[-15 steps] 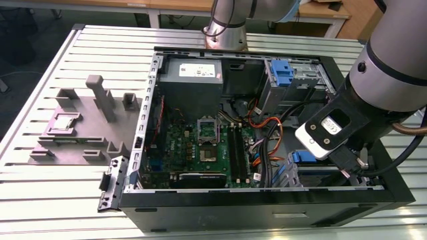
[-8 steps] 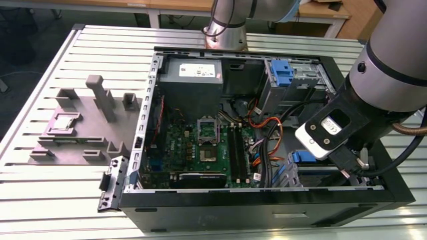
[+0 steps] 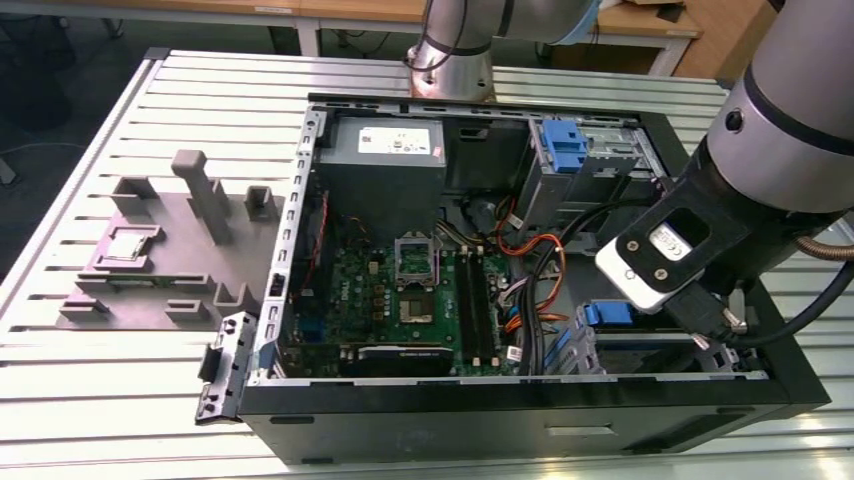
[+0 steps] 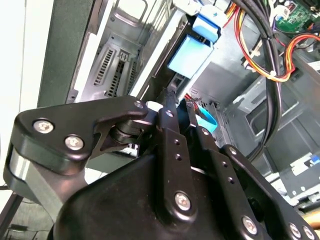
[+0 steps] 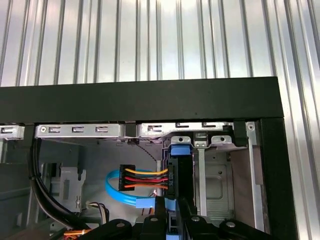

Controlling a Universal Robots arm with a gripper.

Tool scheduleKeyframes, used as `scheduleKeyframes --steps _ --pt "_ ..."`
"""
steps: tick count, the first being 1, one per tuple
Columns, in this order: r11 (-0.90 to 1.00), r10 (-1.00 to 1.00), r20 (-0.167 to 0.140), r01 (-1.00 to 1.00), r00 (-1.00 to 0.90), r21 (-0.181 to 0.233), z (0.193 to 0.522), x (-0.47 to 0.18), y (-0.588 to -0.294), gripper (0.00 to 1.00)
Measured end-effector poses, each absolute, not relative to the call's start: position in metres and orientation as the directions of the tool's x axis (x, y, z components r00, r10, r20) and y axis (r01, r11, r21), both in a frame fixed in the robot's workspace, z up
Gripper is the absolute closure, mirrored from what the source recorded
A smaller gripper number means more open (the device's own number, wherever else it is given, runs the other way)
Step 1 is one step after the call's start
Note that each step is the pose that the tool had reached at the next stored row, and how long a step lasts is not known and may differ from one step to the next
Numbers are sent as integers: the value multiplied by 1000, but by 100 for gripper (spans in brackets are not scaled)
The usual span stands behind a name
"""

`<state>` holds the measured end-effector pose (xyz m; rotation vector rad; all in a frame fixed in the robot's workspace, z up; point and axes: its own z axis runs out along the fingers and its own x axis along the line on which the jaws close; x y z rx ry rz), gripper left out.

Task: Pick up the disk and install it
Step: 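Insert the second disk wire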

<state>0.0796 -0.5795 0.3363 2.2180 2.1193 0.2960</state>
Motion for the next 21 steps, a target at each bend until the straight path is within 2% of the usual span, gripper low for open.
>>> scheduleKeyframes --steps 7,9,21 --pt "-53 995 97 983 37 173 345 80 -579 78" --pt "-53 995 97 983 37 173 345 80 -579 90" --pt "-53 995 97 983 37 173 345 80 -579 90"
